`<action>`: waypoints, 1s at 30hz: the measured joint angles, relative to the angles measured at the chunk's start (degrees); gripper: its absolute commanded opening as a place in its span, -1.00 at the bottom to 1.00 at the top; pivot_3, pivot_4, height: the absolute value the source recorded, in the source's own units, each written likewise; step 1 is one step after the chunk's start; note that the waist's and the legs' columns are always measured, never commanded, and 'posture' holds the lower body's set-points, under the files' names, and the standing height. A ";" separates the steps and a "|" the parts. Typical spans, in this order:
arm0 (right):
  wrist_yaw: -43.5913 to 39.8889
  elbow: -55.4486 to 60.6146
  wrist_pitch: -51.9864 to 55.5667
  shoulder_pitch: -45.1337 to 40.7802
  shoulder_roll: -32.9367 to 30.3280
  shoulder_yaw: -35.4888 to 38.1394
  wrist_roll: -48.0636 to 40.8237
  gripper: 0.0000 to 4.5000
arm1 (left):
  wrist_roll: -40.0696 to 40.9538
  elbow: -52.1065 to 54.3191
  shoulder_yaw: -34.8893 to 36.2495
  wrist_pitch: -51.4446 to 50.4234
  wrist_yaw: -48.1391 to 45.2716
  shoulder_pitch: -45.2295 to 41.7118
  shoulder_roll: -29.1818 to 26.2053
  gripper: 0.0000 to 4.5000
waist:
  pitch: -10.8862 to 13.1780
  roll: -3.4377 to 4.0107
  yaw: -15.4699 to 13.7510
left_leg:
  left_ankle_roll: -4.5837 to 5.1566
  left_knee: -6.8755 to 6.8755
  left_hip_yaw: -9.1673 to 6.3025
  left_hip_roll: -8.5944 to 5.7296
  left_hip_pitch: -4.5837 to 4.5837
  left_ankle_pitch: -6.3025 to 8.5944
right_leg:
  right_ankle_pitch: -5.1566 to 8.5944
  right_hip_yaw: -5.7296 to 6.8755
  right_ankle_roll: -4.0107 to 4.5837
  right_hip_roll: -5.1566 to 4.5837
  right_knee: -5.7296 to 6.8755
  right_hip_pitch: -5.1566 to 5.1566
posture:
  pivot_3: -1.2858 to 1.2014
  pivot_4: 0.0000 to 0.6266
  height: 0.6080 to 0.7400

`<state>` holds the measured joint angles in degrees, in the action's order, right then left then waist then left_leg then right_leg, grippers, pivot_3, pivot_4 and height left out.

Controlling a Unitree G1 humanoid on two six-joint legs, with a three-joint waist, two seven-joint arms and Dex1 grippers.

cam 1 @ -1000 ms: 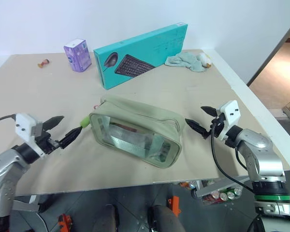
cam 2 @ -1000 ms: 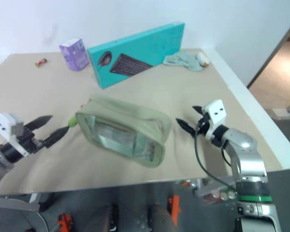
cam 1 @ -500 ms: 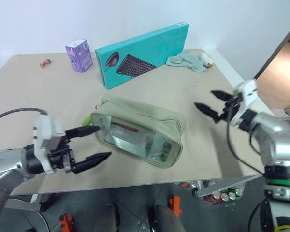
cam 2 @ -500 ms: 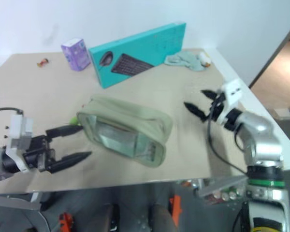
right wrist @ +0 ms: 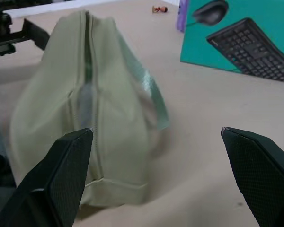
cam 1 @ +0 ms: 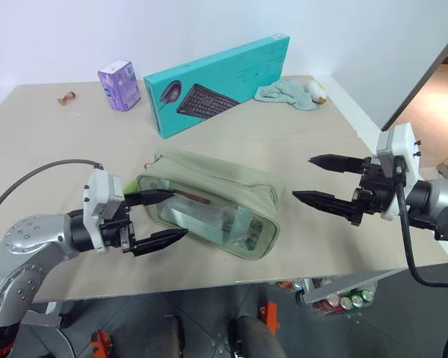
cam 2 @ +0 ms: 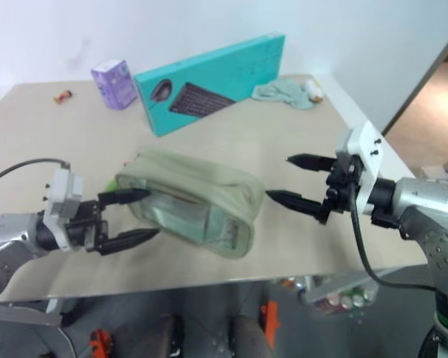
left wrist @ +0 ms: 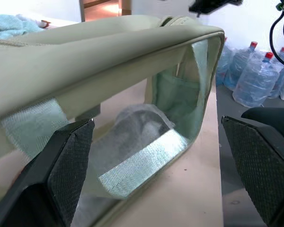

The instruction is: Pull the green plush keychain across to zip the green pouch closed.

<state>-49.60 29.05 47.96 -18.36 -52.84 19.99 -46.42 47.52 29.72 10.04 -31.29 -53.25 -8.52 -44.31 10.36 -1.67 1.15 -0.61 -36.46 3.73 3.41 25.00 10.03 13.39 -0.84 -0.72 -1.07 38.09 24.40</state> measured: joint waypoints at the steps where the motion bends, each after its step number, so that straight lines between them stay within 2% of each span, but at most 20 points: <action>1: 0.45 0.81 0.56 -0.01 0.02 0.37 -1.18 1.00 | -0.27 -0.21 -0.61 0.03 -0.12 -0.31 0.17 0.98 | 0.00 0.00 0.01 | 0.01 -0.01 0.02 -0.01 0.00 -0.01 | -0.01 -0.06 -0.01 -0.01 0.00 0.00 | 0.03 -0.52 1.00; 7: 2.75 8.11 6.17 3.55 -0.96 3.67 -13.44 1.00 | -2.15 -1.96 -1.20 0.27 -1.25 -0.46 0.77 0.98 | 0.00 -0.04 -0.08 | 0.01 -0.01 0.00 -0.05 0.02 0.00 | 0.01 -0.04 0.00 -0.01 -0.01 -0.04 | 0.03 -0.52 1.00; 11: 5.22 12.82 6.55 6.06 -1.18 3.54 -17.10 1.00 | -2.90 -2.37 -1.88 0.33 -1.28 -1.26 1.90 0.98 | 0.00 -0.04 -0.09 | 0.03 0.01 -0.03 -0.06 0.03 0.01 | 0.01 -0.05 -0.01 -0.01 -0.01 -0.02 | 0.03 -0.52 1.00; 22: 11.16 14.55 2.43 6.22 2.04 -7.23 -11.17 1.00 | -1.07 -1.89 -2.89 -1.33 -1.11 -3.17 2.64 0.98 | -0.01 -0.12 -0.04 | 0.04 -0.03 -0.05 -0.07 0.02 -0.01 | 0.00 -0.08 -0.02 -0.01 -0.01 -0.03 | 0.03 -0.52 1.00; 25: 12.52 14.42 2.18 5.37 2.89 -9.18 -10.29 0.66 | 1.74 -0.65 -2.71 -3.00 -1.78 -3.08 1.74 1.00 | 0.00 -0.13 -0.03 | 0.04 -0.02 -0.06 -0.06 0.04 0.00 | 0.00 -0.08 -0.02 0.00 -0.02 -0.01 | 0.03 -0.52 1.00; 30: 13.15 14.19 1.87 4.12 3.05 -11.17 -9.01 -0.14 | 5.42 2.13 -2.65 -5.23 -3.85 -2.70 -0.16 1.00 | 0.00 -0.13 -0.04 | 0.04 -0.02 -0.06 -0.06 0.03 0.00 | 0.00 -0.04 -0.01 0.01 -0.01 -0.02 | 0.03 -0.52 1.00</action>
<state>-36.45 43.24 49.83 -14.24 -49.80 8.82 -55.44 52.94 31.85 7.39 -36.52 -57.10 -11.22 -44.47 10.36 -1.79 1.12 -0.57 -36.48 3.67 3.35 25.03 10.03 13.39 -0.88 -0.73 -1.06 38.08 24.38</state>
